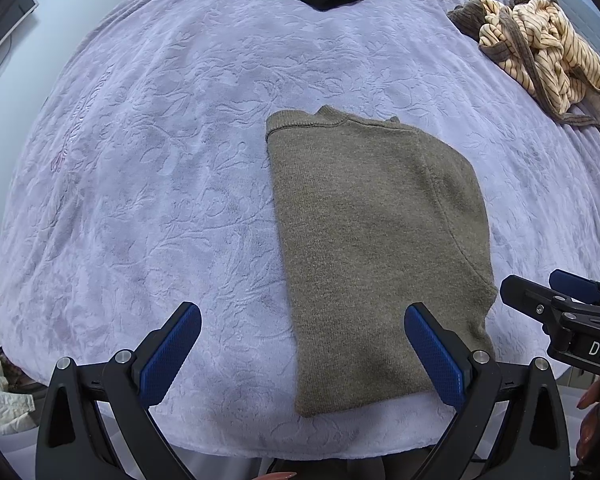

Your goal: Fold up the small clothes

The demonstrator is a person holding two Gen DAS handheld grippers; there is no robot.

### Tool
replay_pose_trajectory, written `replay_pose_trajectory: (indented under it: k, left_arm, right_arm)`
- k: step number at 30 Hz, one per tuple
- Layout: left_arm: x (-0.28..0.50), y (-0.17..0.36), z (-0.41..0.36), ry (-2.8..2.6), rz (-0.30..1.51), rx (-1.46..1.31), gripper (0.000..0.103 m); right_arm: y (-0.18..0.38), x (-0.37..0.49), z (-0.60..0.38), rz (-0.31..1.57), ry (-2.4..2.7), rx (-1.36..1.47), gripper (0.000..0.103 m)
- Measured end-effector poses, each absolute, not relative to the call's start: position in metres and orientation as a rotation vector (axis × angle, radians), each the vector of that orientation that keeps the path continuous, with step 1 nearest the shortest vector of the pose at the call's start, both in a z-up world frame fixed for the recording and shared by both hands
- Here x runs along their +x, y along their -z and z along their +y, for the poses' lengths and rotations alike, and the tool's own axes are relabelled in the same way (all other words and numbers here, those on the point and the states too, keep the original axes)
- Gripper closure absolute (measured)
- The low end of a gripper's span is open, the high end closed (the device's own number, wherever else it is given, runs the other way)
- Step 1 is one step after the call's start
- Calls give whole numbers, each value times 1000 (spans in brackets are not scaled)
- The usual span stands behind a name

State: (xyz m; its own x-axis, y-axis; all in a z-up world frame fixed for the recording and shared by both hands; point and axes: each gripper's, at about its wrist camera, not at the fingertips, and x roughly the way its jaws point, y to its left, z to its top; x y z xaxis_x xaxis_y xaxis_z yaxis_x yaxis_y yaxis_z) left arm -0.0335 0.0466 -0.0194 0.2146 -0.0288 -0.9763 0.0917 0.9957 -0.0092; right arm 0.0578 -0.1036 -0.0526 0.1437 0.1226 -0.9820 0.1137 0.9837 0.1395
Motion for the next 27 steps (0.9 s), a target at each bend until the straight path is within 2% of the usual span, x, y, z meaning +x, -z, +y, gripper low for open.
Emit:
replay_pose_trajectory:
  k: [27]
  left_arm:
    - [-30,23,50,79,1359,73,1]
  right_arm:
    - [56,57,-103,1438,-9,201,11]
